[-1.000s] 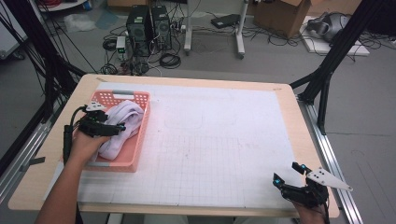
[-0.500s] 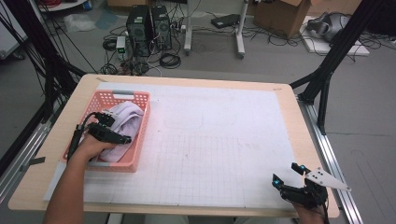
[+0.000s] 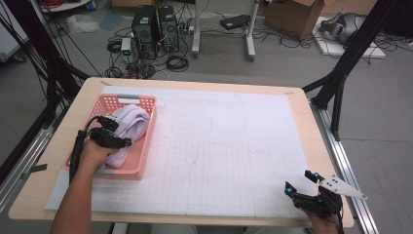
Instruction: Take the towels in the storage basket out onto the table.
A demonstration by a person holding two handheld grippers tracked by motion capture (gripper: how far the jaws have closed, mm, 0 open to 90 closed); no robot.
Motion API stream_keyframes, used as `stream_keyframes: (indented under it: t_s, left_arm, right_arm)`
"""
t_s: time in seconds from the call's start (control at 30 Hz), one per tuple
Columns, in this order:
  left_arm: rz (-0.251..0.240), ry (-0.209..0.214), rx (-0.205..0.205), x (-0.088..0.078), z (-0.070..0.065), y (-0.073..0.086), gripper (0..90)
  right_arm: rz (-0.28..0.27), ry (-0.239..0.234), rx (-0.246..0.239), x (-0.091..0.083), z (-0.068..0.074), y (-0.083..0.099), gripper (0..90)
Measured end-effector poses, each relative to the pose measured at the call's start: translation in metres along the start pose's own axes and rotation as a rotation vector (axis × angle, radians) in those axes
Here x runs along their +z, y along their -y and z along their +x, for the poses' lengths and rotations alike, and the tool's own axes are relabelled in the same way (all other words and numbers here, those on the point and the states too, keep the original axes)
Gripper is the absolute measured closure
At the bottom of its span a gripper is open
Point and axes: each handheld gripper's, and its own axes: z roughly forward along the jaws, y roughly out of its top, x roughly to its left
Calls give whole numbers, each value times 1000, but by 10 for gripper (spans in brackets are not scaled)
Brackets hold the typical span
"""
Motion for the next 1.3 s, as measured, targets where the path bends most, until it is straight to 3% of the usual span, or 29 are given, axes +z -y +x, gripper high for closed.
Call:
stream_keyframes:
  t_s: [0.13,0.23,0.4,0.5,0.6,0.63,0.67,0.83,0.9,1.2,1.3]
  left_arm:
    - [-8,15,-48,-3,4,0,544]
    - [-23,14,-55,-5,5,0,563]
    - [-200,15,-114,-22,10,0,566]
    - [-304,15,-125,-32,11,2,566]
    - [-439,19,-139,-44,10,4,564]
    - [-439,19,-139,-44,10,4,565]
    - [-505,17,-125,-51,9,4,564]
    - [-661,42,-122,-67,0,1,564]
    - [-702,59,-106,-73,-4,-1,564]
    - [-804,105,-42,-92,-19,-8,562]
    - [-818,123,-11,-95,-26,-12,562]
  right_arm:
    - [-5,5,-8,-2,-2,0,113]
    - [-7,12,7,-3,-4,0,113]
    - [-4,12,14,-2,-4,0,114]
    - [1,8,6,-1,-2,0,120]
    - [1,0,4,-1,-2,0,152]
    - [4,-1,1,0,-2,0,152]
    - [4,-5,-3,0,-2,0,152]
    - [-13,0,2,-3,-3,-2,152]
    - [-22,0,3,-3,-3,-2,152]
    - [-9,-8,-2,-1,-1,-2,151]
    - [-9,-8,-5,0,-1,-2,152]
